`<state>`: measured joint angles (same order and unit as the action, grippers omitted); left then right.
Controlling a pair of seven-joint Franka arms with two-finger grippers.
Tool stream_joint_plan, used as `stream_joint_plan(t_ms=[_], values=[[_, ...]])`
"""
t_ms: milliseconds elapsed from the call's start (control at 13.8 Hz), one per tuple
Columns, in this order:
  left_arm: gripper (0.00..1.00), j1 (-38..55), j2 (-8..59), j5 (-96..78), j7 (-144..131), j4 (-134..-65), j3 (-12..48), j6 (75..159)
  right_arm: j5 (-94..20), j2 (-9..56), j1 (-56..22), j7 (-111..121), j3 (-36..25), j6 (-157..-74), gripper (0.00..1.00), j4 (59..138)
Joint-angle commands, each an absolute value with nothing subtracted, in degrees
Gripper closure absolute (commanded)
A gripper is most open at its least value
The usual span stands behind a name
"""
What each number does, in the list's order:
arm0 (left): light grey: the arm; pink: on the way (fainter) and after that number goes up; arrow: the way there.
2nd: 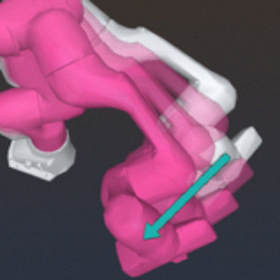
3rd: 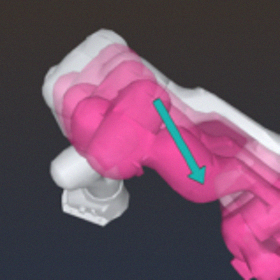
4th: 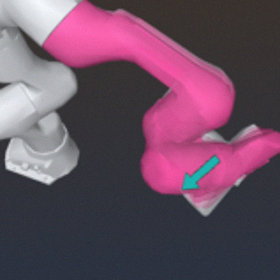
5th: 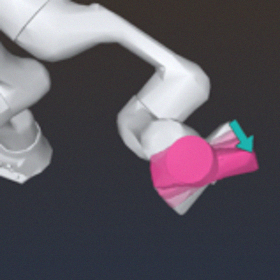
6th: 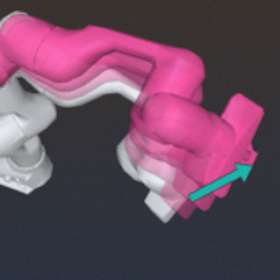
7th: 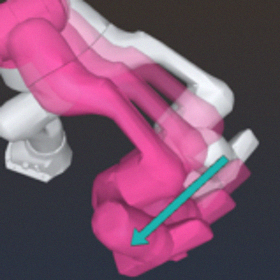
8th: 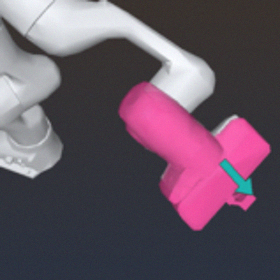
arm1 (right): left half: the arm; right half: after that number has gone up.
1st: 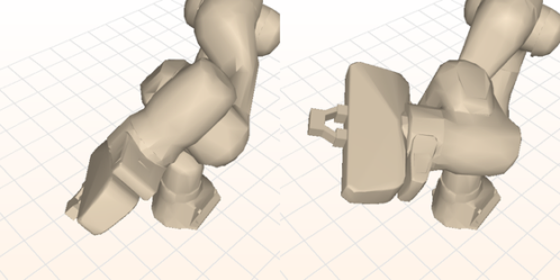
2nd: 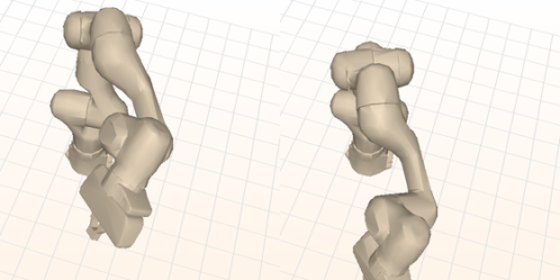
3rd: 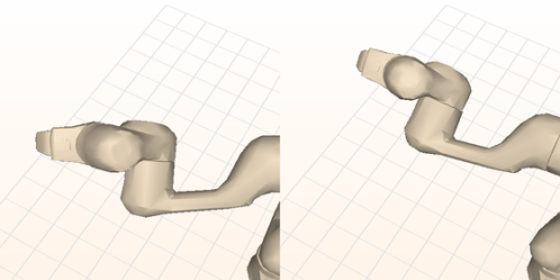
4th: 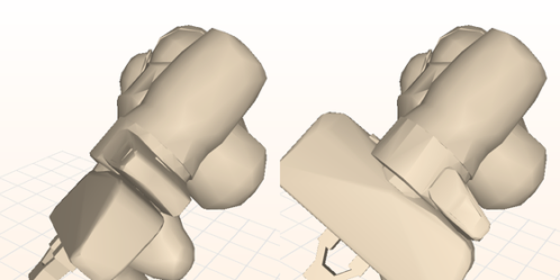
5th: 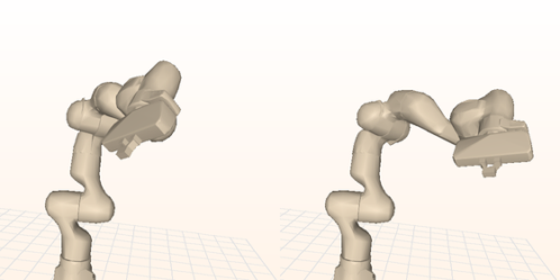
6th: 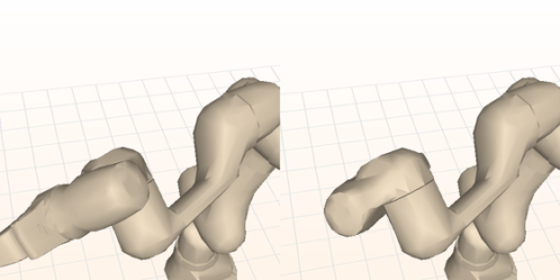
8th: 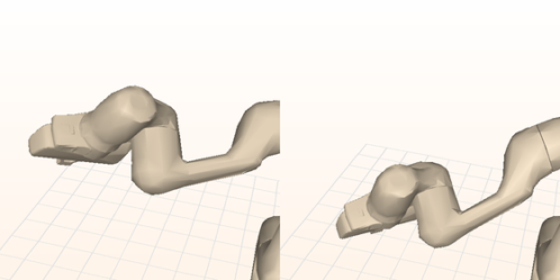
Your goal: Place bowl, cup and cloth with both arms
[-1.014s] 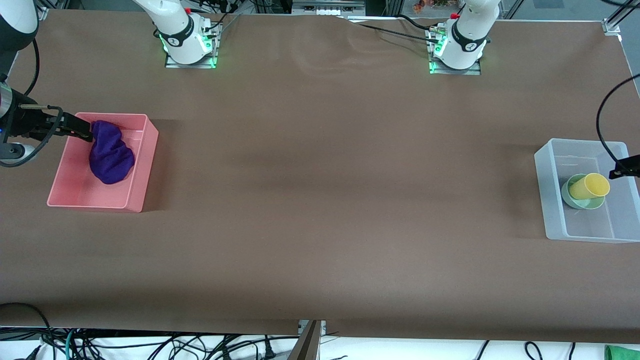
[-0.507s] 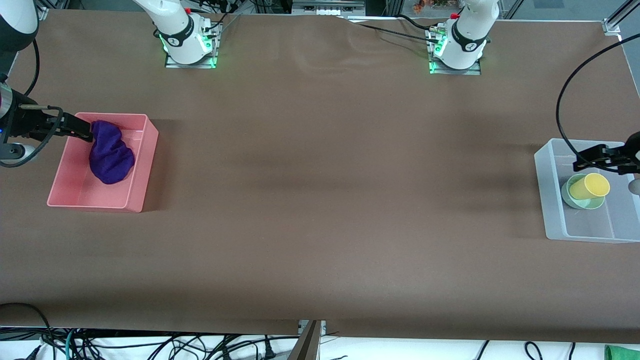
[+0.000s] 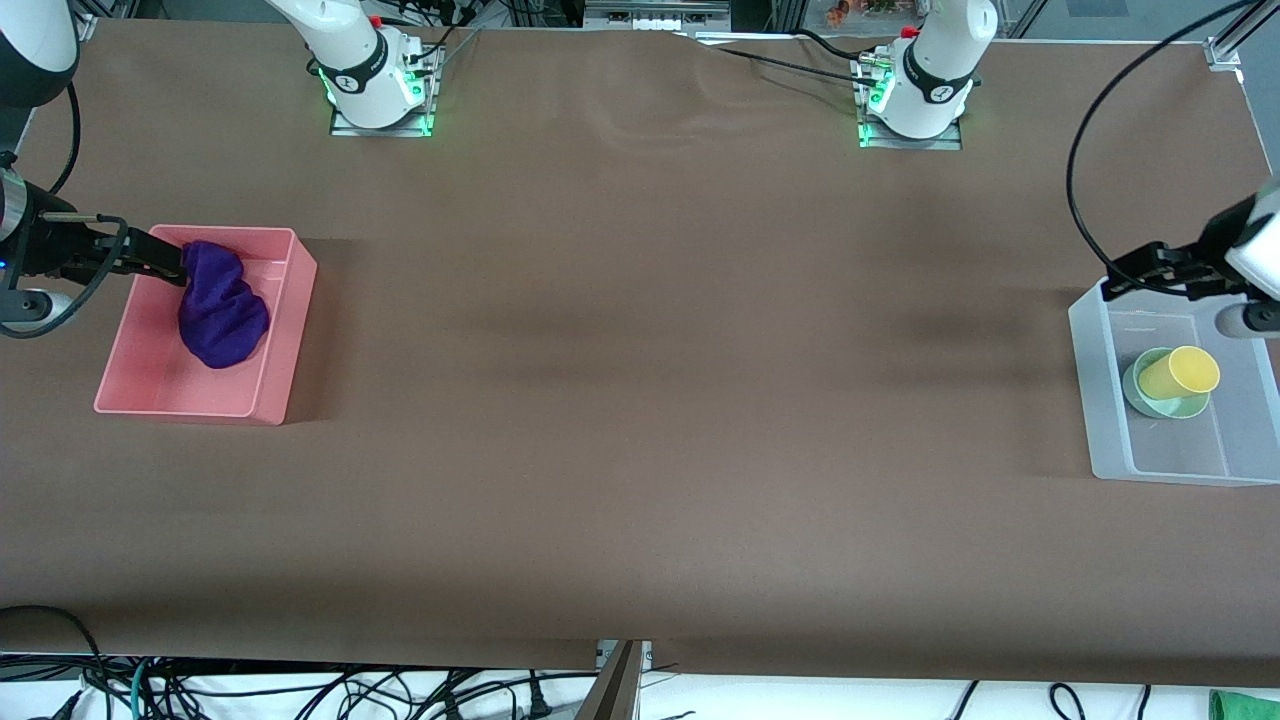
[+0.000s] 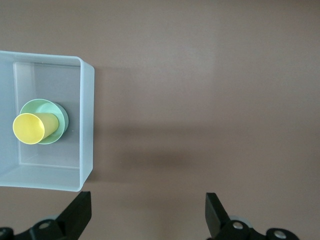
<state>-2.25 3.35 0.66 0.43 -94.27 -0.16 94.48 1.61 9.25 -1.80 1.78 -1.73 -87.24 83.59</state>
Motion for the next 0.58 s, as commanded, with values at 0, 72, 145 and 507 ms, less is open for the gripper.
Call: stream_joint_plan(t_ms=[0,72,145,507], values=[[0.00,2.8,-3.5,-0.6,-0.4,-103.8,-3.8,99.1,1.0,9.9,-1.7,1.3,-1.7,-86.0,0.00,81.7],[0.00,2.8,-3.5,-1.1,-0.3,-102.8,-3.7,98.4,1.0,9.9,-1.7,1.3,-1.7,-86.0,0.00,81.7],[0.00,2.6,-3.3,-1.6,0.0,-102.7,-3.6,98.0,1.0,9.9,-1.7,1.3,-1.7,-86.0,0.00,81.7],[0.00,-0.2,-2.4,-2.6,-0.2,-100.8,-0.6,96.4,1.0,9.9,-1.7,1.3,-1.7,-86.0,0.00,81.7]])
